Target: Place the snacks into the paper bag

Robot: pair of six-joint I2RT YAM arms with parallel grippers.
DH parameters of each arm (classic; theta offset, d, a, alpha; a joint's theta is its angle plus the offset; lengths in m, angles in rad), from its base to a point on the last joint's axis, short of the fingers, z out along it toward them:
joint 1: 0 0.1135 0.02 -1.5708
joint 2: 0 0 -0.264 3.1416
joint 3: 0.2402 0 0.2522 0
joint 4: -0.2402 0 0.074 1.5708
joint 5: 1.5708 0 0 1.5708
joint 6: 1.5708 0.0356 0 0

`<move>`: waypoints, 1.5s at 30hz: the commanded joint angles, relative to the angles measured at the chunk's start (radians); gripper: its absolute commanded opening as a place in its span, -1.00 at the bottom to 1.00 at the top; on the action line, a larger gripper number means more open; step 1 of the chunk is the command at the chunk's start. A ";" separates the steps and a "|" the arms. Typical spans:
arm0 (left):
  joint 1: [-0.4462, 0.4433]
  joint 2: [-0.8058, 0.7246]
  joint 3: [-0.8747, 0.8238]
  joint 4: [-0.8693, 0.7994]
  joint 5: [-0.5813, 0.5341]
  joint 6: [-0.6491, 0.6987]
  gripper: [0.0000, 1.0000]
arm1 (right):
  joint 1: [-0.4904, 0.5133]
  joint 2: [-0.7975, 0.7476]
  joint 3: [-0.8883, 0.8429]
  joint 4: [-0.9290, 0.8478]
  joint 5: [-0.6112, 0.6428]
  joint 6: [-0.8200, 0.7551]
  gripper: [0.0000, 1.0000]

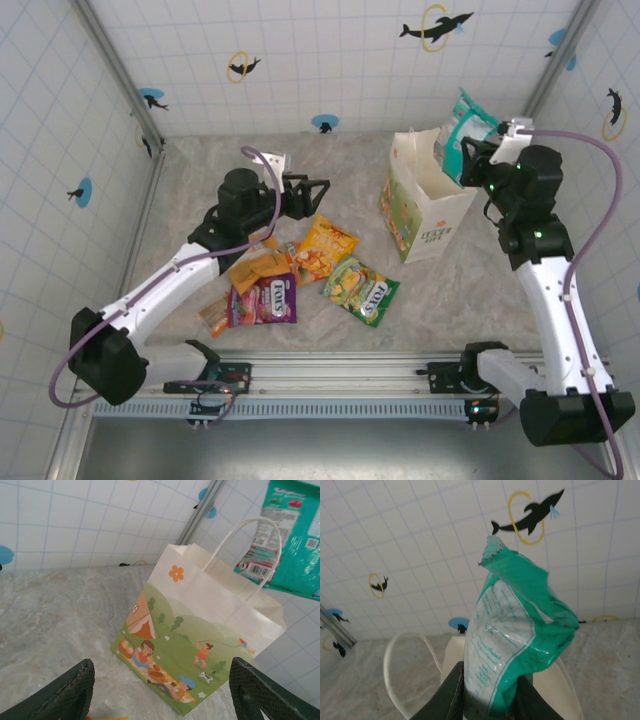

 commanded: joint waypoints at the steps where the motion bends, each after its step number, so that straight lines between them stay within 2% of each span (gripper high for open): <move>1: 0.001 0.023 0.018 -0.046 -0.026 0.013 0.43 | -0.003 0.050 0.073 -0.034 -0.052 -0.061 -1.00; 15: 0.001 0.044 0.038 -0.106 -0.057 0.015 0.38 | 0.041 0.172 0.094 -0.161 -0.199 -0.098 -1.00; 16: 0.001 0.043 0.036 -0.106 -0.057 0.017 0.38 | 0.046 0.178 0.100 -0.172 -0.204 -0.102 -0.97; 18: 0.000 0.044 0.030 -0.106 -0.057 0.017 0.38 | 0.060 0.195 0.122 -0.199 -0.209 -0.106 -0.66; 20: 0.000 0.043 0.027 -0.105 -0.057 0.017 0.38 | 0.073 0.208 0.134 -0.221 -0.192 -0.107 -0.45; 24: 0.000 0.041 0.020 -0.108 -0.061 0.018 0.38 | 0.084 0.230 0.150 -0.259 -0.196 -0.078 -0.25; 28: 0.000 0.040 0.017 -0.108 -0.063 0.019 0.38 | 0.095 0.240 0.162 -0.296 -0.224 -0.066 -0.22; 32: 0.000 0.049 0.018 -0.113 -0.060 0.019 0.38 | 0.109 0.220 0.179 -0.315 -0.204 -0.068 -0.22; 36: 0.002 0.075 0.052 -0.189 -0.052 0.001 0.37 | 0.137 0.184 0.205 -0.340 -0.169 -0.069 -0.20; 41: 0.003 0.093 0.059 -0.311 0.029 -0.029 0.37 | 0.203 0.123 0.203 -0.376 -0.110 -0.068 -0.19; 45: 0.002 0.086 0.002 -0.381 0.125 -0.094 0.34 | 0.241 0.061 0.159 -0.370 -0.138 -0.049 -0.16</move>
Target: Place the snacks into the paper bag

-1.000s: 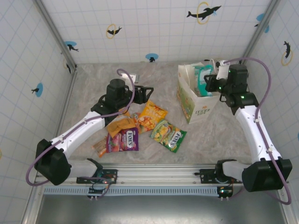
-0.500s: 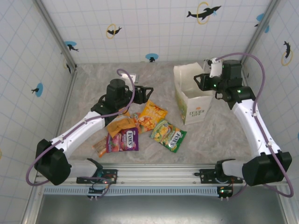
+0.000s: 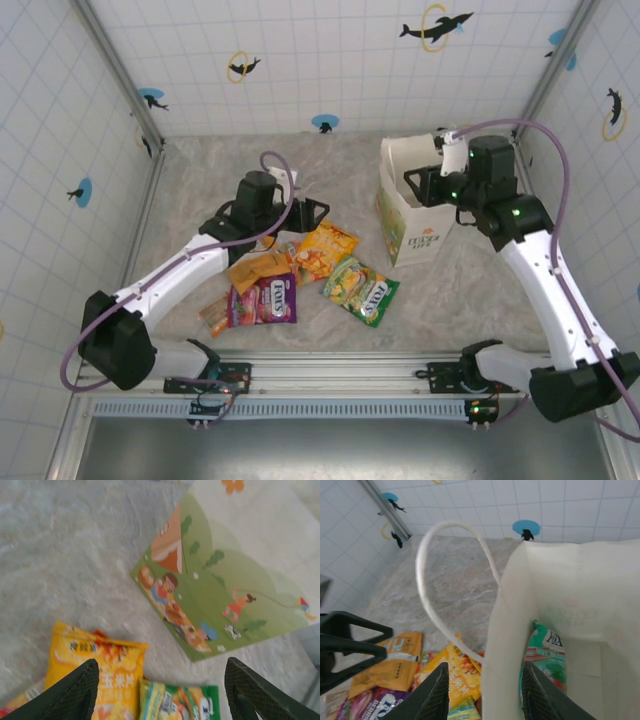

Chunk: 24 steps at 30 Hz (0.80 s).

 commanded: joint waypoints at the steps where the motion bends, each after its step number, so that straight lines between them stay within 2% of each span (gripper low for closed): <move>1: 0.002 -0.007 -0.075 -0.090 0.109 -0.082 0.32 | 0.021 -0.066 -0.017 -0.004 -0.018 0.024 -0.16; 5: 0.000 -0.030 -0.222 -0.040 0.170 -0.151 0.29 | 0.028 -0.142 -0.134 0.047 -0.107 0.002 -0.14; 10: -0.018 -0.007 -0.349 0.047 0.240 -0.175 0.27 | 0.028 -0.191 -0.224 0.085 -0.108 0.004 -0.11; 17: -0.060 0.117 -0.341 0.056 0.259 -0.110 0.23 | 0.028 -0.222 -0.265 0.126 -0.194 0.006 -0.11; 24: -0.078 0.234 -0.293 0.070 0.264 -0.063 0.17 | 0.028 -0.255 -0.290 0.147 -0.211 0.017 -0.10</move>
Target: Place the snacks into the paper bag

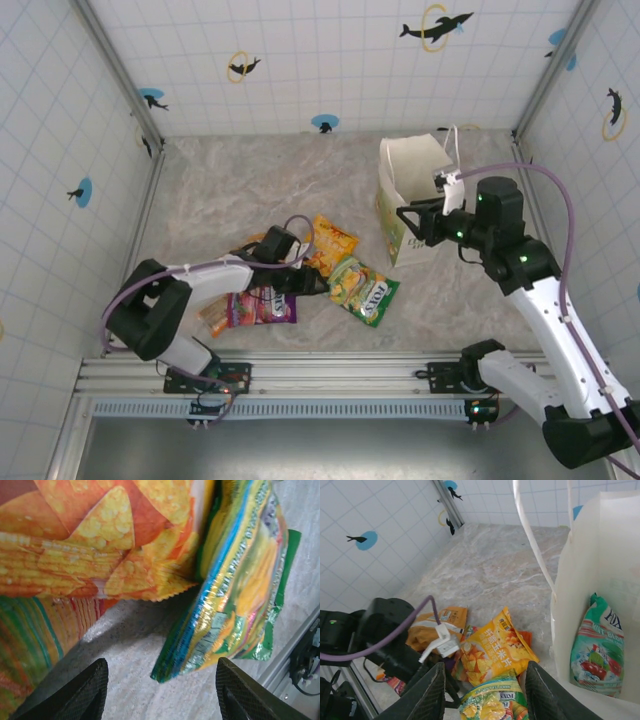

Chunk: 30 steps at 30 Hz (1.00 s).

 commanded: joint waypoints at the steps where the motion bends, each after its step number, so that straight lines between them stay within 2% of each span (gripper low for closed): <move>1: -0.018 0.043 0.042 0.045 0.044 0.046 0.16 | 0.006 -0.017 -0.015 0.044 -0.022 0.006 -0.10; 6: -0.042 0.090 0.050 0.091 0.081 0.042 0.10 | 0.006 -0.026 -0.018 0.028 -0.026 0.004 -0.11; 11: -0.051 0.125 0.066 0.117 0.107 0.041 -0.12 | 0.006 -0.039 -0.019 0.024 -0.018 0.004 -0.11; 15: -0.051 0.128 0.089 0.101 0.119 0.061 -0.63 | 0.006 -0.045 -0.021 0.024 -0.011 0.006 -0.11; 20: -0.052 0.069 0.143 -0.020 0.053 0.136 -0.99 | 0.006 -0.049 -0.012 0.017 -0.002 0.011 -0.12; 24: -0.054 0.010 0.227 -0.172 -0.015 0.244 -1.00 | 0.006 -0.076 -0.009 0.015 0.036 -0.012 -0.16; 30: -0.060 -0.069 0.406 -0.451 -0.130 0.507 -1.00 | 0.006 -0.129 -0.015 0.041 0.031 -0.045 -0.22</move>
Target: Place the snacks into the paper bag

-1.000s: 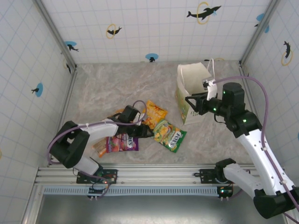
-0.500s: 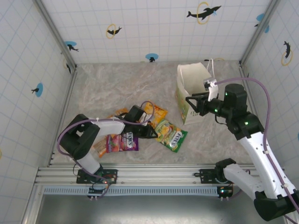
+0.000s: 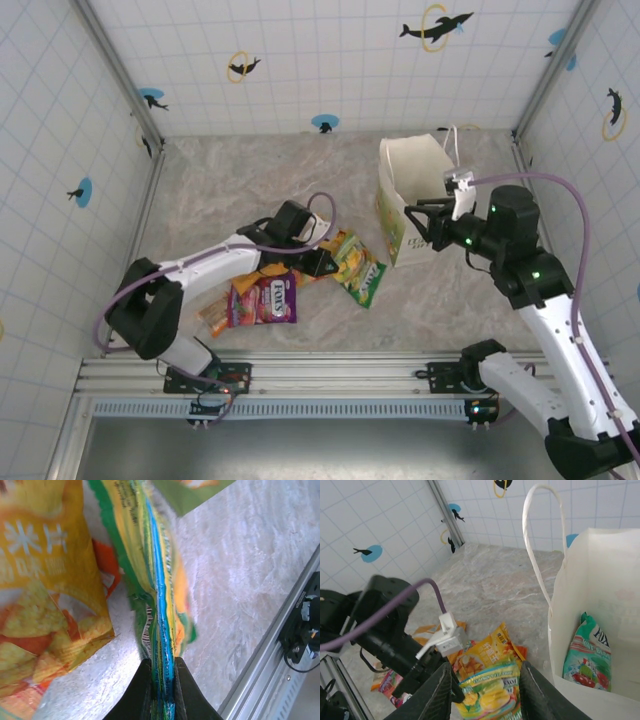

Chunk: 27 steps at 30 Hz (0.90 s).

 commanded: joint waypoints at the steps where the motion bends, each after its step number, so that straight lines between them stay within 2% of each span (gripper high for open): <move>1: -0.006 -0.062 0.112 -0.226 -0.095 0.215 -1.00 | 0.003 -0.045 -0.019 0.048 -0.015 -0.040 -0.23; 7: -0.007 -0.115 0.224 -0.360 -0.144 0.351 -1.00 | 0.015 -0.068 -0.060 0.080 -0.103 -0.142 -0.14; 11: -0.019 -0.146 0.278 -0.437 -0.254 0.429 -1.00 | 0.044 -0.014 -0.057 0.049 -0.136 -0.200 -0.08; 15: -0.027 -0.189 0.296 -0.485 -0.374 0.522 -1.00 | 0.131 0.047 -0.047 0.032 -0.085 -0.287 -0.05; 21: -0.030 -0.310 0.269 -0.442 -0.450 0.622 -1.00 | 0.307 0.120 -0.047 0.026 0.004 -0.474 0.06; 27: -0.032 -0.427 0.231 -0.368 -0.422 0.721 -1.00 | 0.331 0.201 -0.071 0.092 0.014 -0.573 0.15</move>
